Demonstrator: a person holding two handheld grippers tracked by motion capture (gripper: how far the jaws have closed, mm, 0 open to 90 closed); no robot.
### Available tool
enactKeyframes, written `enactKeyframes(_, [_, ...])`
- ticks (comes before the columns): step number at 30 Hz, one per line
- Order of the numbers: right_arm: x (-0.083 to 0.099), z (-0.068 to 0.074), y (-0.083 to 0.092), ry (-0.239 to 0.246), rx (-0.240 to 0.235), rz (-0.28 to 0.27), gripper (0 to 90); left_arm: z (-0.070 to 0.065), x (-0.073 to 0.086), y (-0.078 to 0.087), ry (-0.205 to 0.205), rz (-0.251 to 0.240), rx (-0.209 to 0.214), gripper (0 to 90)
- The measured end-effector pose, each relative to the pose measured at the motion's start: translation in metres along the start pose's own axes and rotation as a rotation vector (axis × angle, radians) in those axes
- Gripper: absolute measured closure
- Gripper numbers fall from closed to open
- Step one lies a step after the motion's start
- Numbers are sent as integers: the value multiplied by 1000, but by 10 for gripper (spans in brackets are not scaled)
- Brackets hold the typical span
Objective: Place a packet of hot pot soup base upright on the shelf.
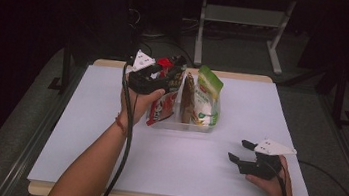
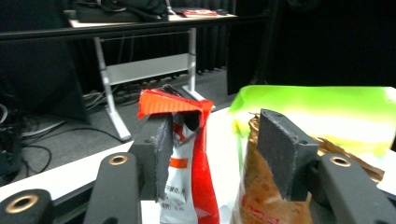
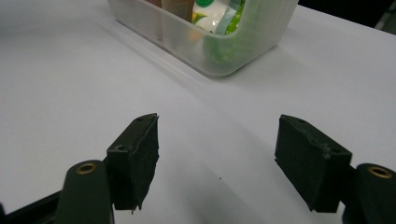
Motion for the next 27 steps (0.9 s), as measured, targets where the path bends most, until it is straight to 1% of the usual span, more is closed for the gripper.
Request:
enactKeyframes(1, [0, 0, 0, 1, 0, 0, 293, 3, -1, 1, 9, -11, -24, 404])
enactKeyframes(2, [0, 0, 0, -2, 1, 0, 293, 5, -2, 2, 22, -18, -28, 387])
enactKeyframes(3, [0, 0, 0, -3, 1, 0, 293, 7, -1, 1, 37, -20, -16, 379])
enactKeyframes(5, [1, -1, 1, -5, 1, -1, 293, 11, 1, 1, 41, -3, -39, 356])
enactKeyframes(7, [1, -1, 1, -5, -1, -1, 293, 13, 4, 0, 56, 9, -18, 327])
enactKeyframes(9, [1, -1, 0, -6, -4, 0, 293, 11, 9, -2, 49, 36, 8, 317])
enactKeyframes(10, [1, -1, 0, -4, -4, 4, 293, 10, 12, -4, 43, 60, 16, 311])
enactKeyframes(11, [1, 0, -1, -2, -6, 6, 293, 10, 14, -6, 40, 71, 10, 308])
enactKeyframes(12, [1, 0, -1, -3, -8, 7, 293, 9, 17, -7, 39, 80, 24, 317])
enactKeyframes(14, [2, 1, -1, 0, -8, 10, 292, 9, 24, -10, 37, 111, 26, 326])
enactKeyframes(15, [2, 1, -1, 3, -10, 10, 292, 8, 27, -11, 36, 123, 39, 326])
enactKeyframes(17, [2, 0, -1, 5, -7, 14, 292, 8, 34, -11, 34, 143, 43, 338])
enactKeyframes(18, [3, 0, -1, 3, -7, 14, 292, 7, 37, -12, 32, 151, 55, 346])
enactKeyframes(19, [3, 0, -1, 1, -8, 16, 292, 7, 41, -13, 34, 167, 67, 348])
enactKeyframes(21, [3, 0, -2, 3, -8, 21, 292, 6, 50, -15, 27, 219, 71, 355])
enactKeyframes(22, [3, 0, -2, 3, -9, 22, 293, 6, 54, -17, 28, 235, 82, 368])
enactKeyframes(23, [3, 0, -2, 4, -10, 23, 292, 6, 57, -18, 25, 247, 65, 416])
enactKeyframes(24, [3, 0, -3, 7, -9, 25, 292, 7, 60, -18, 16, 258, 55, 453])
enactKeyframes(25, [4, 1, -3, 6, -8, 29, 292, 6, 62, -19, 22, 265, 80, 506])
enactKeyframes(26, [4, 1, -3, 7, -11, 29, 292, 5, 63, -20, 19, 266, 76, 561])
enactKeyframes(27, [4, 1, -3, 7, -11, 31, 293, 4, 63, -20, 5, 269, 49, 593])
Point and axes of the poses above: each handheld gripper's, and its own axes: y roughly backward along the jaws, x roughly out of its underside, z roughly to its left, the point moved 5 cm from there along -y, roughly forward along the jaws, and after that the axes turned 8 degrees about -y, right-handed, at the moved point
